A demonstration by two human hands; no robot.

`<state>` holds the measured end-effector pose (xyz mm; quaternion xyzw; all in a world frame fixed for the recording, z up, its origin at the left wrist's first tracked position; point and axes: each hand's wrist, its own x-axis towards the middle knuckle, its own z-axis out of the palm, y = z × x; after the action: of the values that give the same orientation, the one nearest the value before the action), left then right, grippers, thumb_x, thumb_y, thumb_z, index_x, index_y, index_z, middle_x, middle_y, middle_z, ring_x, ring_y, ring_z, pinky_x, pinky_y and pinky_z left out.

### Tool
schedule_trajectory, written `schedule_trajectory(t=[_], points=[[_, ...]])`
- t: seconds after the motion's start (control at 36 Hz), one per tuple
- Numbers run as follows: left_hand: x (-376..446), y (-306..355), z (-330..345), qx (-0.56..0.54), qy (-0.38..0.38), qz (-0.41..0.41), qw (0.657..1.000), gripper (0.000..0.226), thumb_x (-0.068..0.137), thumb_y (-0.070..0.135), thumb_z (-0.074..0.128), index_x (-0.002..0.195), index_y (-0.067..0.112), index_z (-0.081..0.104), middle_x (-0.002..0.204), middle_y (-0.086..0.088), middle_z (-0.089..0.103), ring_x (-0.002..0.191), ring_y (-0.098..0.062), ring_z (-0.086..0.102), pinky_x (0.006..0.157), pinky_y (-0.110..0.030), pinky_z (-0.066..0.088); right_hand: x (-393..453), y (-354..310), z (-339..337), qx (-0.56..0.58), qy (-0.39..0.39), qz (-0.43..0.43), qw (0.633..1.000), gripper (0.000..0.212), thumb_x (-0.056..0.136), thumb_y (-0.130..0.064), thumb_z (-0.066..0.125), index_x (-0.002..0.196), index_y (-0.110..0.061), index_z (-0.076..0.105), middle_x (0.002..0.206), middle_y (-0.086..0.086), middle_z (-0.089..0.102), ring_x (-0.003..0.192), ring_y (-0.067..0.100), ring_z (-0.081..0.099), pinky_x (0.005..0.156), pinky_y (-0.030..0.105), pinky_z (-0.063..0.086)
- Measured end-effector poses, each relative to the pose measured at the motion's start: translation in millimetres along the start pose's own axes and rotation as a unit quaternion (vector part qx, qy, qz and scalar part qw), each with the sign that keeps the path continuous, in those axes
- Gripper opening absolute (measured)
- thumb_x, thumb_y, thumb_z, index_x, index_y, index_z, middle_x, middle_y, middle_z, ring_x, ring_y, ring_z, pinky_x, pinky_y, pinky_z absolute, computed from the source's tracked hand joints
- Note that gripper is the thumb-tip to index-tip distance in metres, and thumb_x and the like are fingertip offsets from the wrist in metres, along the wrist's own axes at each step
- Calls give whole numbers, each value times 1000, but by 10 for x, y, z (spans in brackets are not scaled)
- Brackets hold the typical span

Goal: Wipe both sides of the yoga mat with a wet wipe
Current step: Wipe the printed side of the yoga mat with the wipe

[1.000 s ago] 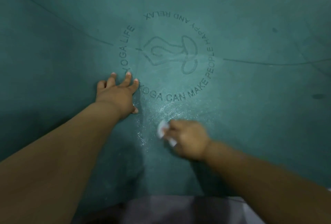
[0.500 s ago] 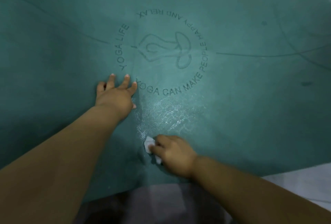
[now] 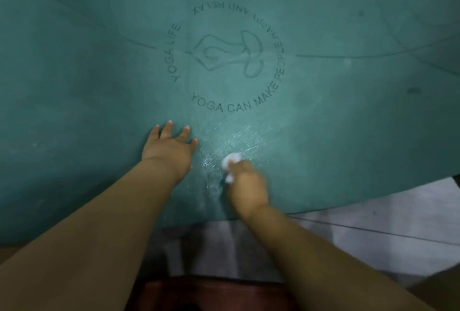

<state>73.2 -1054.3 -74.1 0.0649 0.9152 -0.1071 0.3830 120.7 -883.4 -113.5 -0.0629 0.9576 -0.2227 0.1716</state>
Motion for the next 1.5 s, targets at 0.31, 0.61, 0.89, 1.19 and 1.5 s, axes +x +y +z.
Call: schedule_trajectory(t=[0.31,0.61,0.89,1.19,1.5], points=[[-117,21,109,0,-8,1,1000,69,97,32,46,151,32,3,159,3,-11,145,-34,-9,117,-47,1,25,685,-485,-128,-9,-77,989,28,86,-14,50,110,-17,64,104,9,64,93,29,63,74,28,46],[-92,-36,250,-3,26,21,999,76,94,47,48,151,31,-1,159,3,-12,145,-34,-7,116,-45,5,-410,-316,238,-42,-101,-110,988,31,87,-14,55,118,-16,59,117,9,58,101,28,59,81,29,45],[-51,-77,219,-40,29,24,998,85,89,47,58,150,37,-1,159,7,-8,146,-31,-4,116,-43,9,-271,752,-369,-97,-26,18,995,36,88,-20,42,117,-14,62,119,11,58,106,31,57,86,32,44],[-21,-13,214,-61,15,17,998,82,93,30,54,150,34,-5,158,2,-16,144,-36,-9,118,-46,2,-652,216,33,-59,-17,1,998,35,81,-13,44,110,-11,64,112,7,62,98,27,60,81,27,45],[-31,387,162,-89,31,-7,996,98,90,63,41,148,-3,-1,152,-30,-12,142,-44,-8,117,-47,3,-592,1183,-687,-92,-1,230,969,34,92,-9,44,121,-13,59,124,14,58,112,31,55,91,32,43]])
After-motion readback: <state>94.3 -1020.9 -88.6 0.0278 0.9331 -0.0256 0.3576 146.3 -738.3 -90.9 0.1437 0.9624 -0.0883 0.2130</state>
